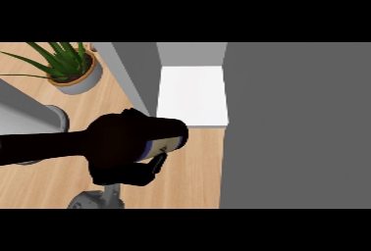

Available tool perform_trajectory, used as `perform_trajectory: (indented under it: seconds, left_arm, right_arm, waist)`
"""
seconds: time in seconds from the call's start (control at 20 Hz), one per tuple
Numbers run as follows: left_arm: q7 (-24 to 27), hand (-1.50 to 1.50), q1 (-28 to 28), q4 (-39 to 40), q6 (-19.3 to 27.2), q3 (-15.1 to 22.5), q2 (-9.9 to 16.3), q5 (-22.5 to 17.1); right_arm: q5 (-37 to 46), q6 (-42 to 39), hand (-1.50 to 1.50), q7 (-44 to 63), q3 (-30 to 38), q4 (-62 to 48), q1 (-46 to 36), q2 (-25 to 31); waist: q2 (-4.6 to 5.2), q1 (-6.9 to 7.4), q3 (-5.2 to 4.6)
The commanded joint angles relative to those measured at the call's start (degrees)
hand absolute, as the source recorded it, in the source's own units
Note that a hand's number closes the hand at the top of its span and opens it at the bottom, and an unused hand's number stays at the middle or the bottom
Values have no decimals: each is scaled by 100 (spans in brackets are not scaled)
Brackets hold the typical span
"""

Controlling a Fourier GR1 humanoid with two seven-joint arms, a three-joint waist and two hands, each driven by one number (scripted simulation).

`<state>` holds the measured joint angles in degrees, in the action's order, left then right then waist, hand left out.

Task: Pick up the wine, place it into the cabinet and close the cabinet

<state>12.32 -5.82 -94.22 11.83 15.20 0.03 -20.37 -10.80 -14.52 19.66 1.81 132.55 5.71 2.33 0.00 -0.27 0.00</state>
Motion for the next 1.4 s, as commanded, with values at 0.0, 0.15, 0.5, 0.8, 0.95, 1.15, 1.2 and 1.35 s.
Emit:
perform_trajectory:
  seconds: [0.0,0.15,0.5,0.8,0.95,1.15,1.2,1.35]
  left_arm:
    - [-37,150,-681,308,612,105,-3,186]
    - [-60,150,-1302,864,1018,343,-3,223]
    - [296,150,-1658,1847,1355,793,-3,304]
    - [835,150,-2198,2705,1658,867,-3,-417]
    - [1161,150,-2387,3216,1849,1000,-3,-754]
    - [1322,150,-1993,3108,1865,1203,-3,-618]
    - [1019,150,-2244,3321,1503,771,-3,-684]
    - [1708,150,-2071,3598,1904,1467,-3,-1264]
  right_arm:
    - [-24,-48,-150,-117,96,36,150,1]
    - [140,205,-150,103,1,-313,-493,-30]
    - [-91,-262,-150,-541,390,-354,95,121]
    - [15,179,-150,256,96,-78,-454,43]
    - [-153,43,-150,149,125,159,-53,17]
    - [-290,-161,-150,-222,487,-308,-143,175]
    - [-226,-212,-150,-362,354,-169,204,42]
    - [-472,-88,-150,28,598,-256,-376,283]
  waist:
    - [-1,-9,1]
    - [8,-3,-1]
    - [4,-22,2]
    - [9,-19,-3]
    - [8,-49,-2]
    - [4,-18,-1]
    - [3,-24,0]
    - [8,-43,-2]
